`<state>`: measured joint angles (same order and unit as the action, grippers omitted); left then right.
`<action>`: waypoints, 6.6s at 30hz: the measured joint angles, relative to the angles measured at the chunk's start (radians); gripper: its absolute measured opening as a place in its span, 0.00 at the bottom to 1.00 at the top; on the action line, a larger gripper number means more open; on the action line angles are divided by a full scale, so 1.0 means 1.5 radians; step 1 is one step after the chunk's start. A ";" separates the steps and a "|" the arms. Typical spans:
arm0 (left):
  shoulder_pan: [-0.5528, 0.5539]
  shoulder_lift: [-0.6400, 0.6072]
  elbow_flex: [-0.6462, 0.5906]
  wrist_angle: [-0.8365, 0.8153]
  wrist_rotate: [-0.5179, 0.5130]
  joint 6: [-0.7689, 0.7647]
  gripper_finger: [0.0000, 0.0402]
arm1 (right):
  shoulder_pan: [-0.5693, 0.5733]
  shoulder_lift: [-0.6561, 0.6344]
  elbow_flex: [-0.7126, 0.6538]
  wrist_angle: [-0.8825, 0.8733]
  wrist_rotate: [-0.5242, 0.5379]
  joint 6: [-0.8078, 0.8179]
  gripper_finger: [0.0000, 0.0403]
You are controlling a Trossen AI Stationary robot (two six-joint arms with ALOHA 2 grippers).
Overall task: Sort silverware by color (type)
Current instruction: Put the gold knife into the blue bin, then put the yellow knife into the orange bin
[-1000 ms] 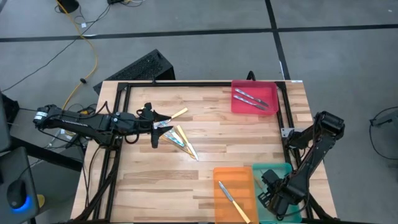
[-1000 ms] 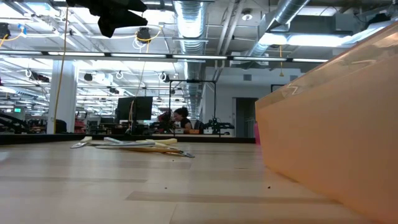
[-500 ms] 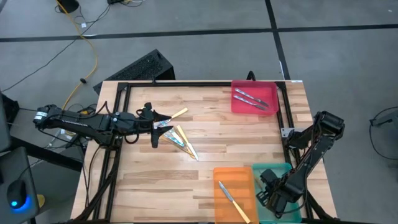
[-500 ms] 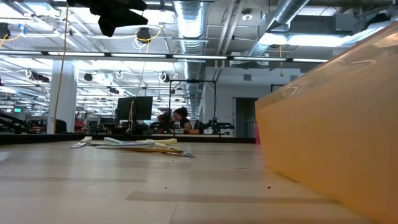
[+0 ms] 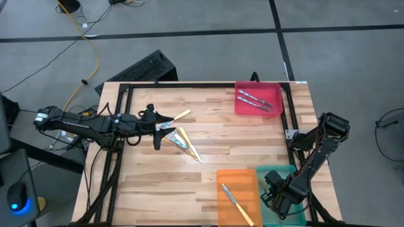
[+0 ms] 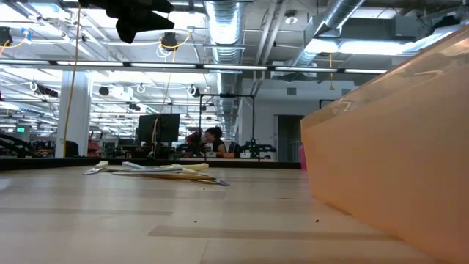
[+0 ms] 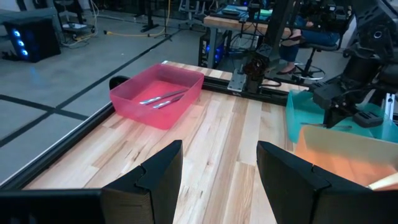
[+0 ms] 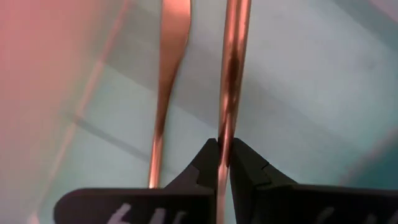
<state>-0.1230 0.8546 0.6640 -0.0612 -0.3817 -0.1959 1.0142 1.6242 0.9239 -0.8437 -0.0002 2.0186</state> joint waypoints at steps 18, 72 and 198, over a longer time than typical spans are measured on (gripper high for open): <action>0.000 0.000 0.000 0.000 0.000 -0.001 0.47 | 0.000 0.000 -0.002 -0.005 -0.001 -0.002 0.27; 0.045 0.000 0.055 -0.058 0.096 -0.025 0.47 | -0.023 -0.126 0.297 -0.290 0.217 -0.226 0.42; 0.134 0.021 -0.132 0.167 0.300 -0.001 0.47 | -0.554 -0.864 -0.610 0.954 0.250 -1.199 0.42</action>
<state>0.0778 0.8856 0.4656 0.1888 0.0690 -0.1981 0.1825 0.3286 0.0082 0.5877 0.3748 0.2195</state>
